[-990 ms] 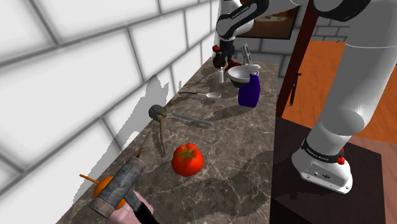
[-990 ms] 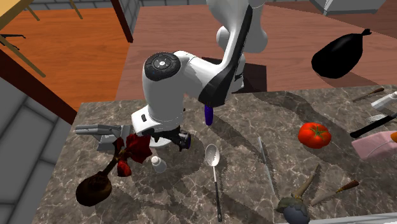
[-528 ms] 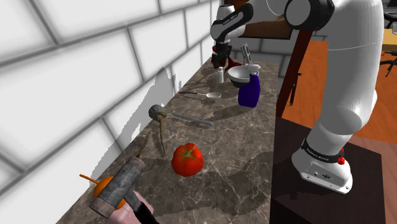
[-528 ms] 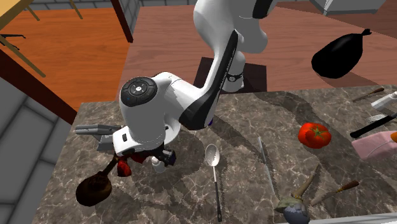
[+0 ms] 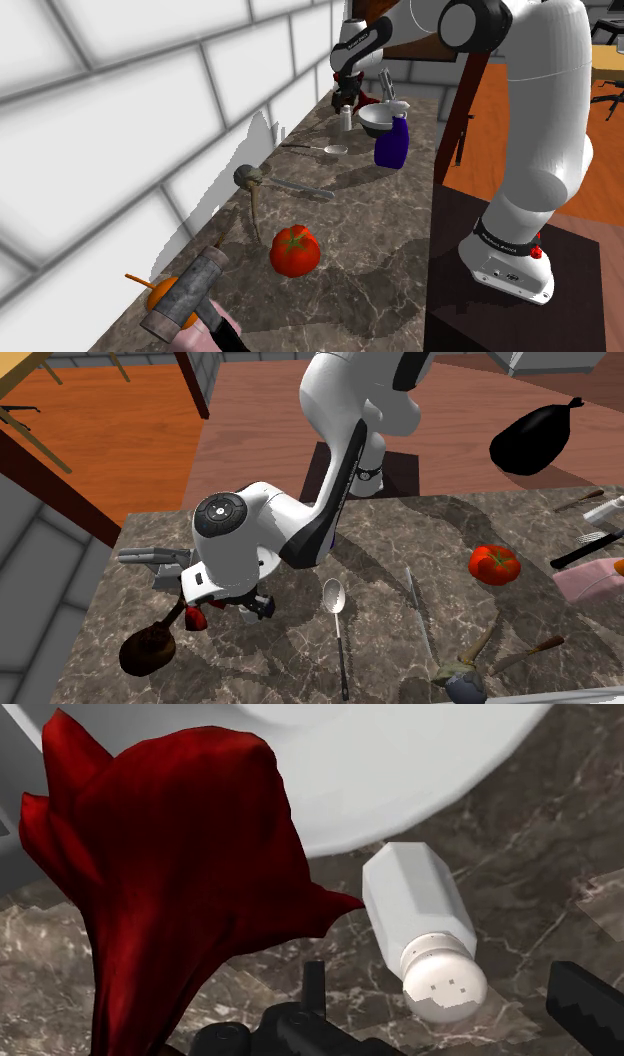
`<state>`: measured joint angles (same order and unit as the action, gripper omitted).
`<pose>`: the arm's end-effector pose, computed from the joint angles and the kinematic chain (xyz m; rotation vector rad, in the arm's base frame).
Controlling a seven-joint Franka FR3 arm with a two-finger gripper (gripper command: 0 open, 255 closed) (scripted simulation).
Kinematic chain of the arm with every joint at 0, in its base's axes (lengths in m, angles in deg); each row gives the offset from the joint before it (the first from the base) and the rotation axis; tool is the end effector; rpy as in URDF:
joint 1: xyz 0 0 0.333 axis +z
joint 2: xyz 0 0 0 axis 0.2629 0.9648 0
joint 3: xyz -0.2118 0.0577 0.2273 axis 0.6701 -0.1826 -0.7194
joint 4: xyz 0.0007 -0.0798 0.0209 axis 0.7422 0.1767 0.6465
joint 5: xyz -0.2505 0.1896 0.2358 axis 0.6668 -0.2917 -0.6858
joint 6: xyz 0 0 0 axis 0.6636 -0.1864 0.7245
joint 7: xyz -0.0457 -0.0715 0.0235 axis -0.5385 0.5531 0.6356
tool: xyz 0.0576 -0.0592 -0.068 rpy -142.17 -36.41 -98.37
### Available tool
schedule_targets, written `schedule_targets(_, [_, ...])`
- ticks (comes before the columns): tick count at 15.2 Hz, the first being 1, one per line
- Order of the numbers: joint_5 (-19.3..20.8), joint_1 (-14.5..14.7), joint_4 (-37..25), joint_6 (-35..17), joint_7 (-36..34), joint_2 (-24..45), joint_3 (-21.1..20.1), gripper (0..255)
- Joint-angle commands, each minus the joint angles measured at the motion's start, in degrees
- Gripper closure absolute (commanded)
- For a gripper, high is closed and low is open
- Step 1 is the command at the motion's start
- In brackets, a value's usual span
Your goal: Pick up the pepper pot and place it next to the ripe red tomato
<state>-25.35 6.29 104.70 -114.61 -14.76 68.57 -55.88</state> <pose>0.6358 -0.2337 0.3618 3.0367 -0.1826 0.2201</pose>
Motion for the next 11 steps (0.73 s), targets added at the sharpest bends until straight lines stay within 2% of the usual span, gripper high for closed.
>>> schedule_targets(1, [-0.01, 0.01, 0.07, -0.16, -0.02, 0.07, -0.01, 0])
schedule_targets(5, [-0.01, 0.01, 0.07, -0.16, -0.02, 0.07, -0.01, 0])
schedule_targets(6, [-0.01, 0.01, 0.07, -0.16, -0.02, 0.07, -0.01, 255])
schedule_targets(11, [-0.01, 0.01, 0.05, -0.15, -0.02, 0.08, -0.01, 255])
